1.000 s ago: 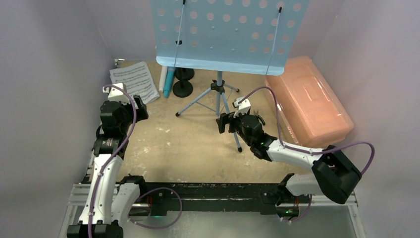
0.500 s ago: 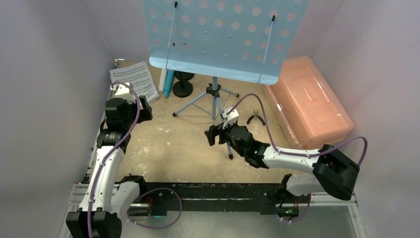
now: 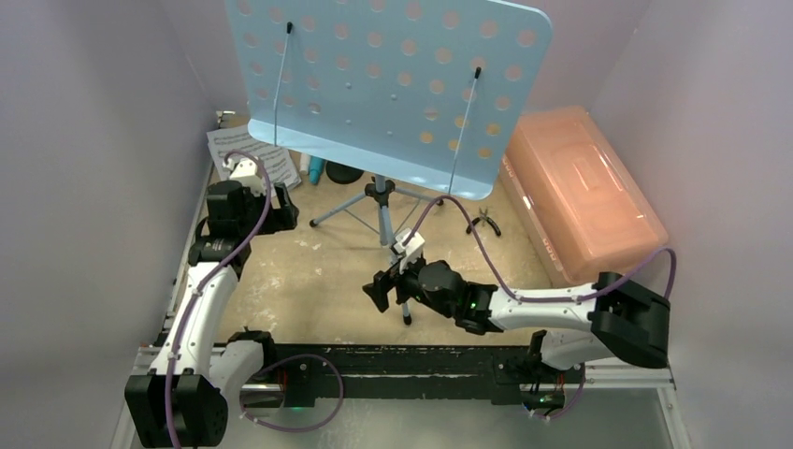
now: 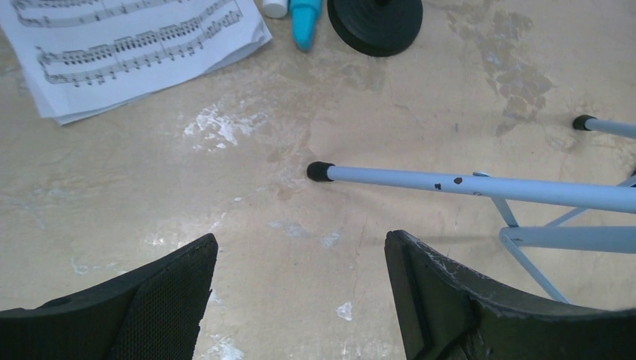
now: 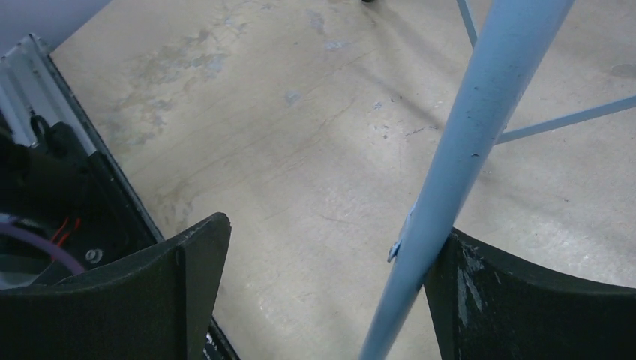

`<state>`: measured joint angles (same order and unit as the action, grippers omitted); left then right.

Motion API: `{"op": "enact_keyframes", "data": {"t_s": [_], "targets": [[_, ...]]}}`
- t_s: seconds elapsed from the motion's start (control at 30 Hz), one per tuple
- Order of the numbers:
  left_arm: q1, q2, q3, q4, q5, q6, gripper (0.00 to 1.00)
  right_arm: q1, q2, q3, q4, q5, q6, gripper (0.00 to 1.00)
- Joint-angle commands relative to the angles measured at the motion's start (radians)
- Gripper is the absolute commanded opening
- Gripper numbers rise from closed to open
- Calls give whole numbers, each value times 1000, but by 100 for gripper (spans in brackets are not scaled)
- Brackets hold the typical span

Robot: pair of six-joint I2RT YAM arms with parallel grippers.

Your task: Pack up the instrument practice props

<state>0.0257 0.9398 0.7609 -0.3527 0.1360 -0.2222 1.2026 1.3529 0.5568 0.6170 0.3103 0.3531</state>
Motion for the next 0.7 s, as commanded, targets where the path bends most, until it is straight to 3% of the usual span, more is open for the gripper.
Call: {"op": "enact_keyframes", "data": {"t_s": [0.0, 0.23, 0.43, 0.67], "targets": [[-9, 24, 26, 11, 85, -2, 81, 16, -141, 8, -18, -93, -28, 95], [-16, 75, 29, 28, 177, -40, 81, 12, -356, -32, -139, 29, -141, 98], [-45, 108, 60, 35, 237, -66, 80, -8, -358, -52, -148, 142, -145, 97], [-130, 129, 53, 97, 214, -128, 79, -112, -334, -76, -74, 50, -81, 90]]}}
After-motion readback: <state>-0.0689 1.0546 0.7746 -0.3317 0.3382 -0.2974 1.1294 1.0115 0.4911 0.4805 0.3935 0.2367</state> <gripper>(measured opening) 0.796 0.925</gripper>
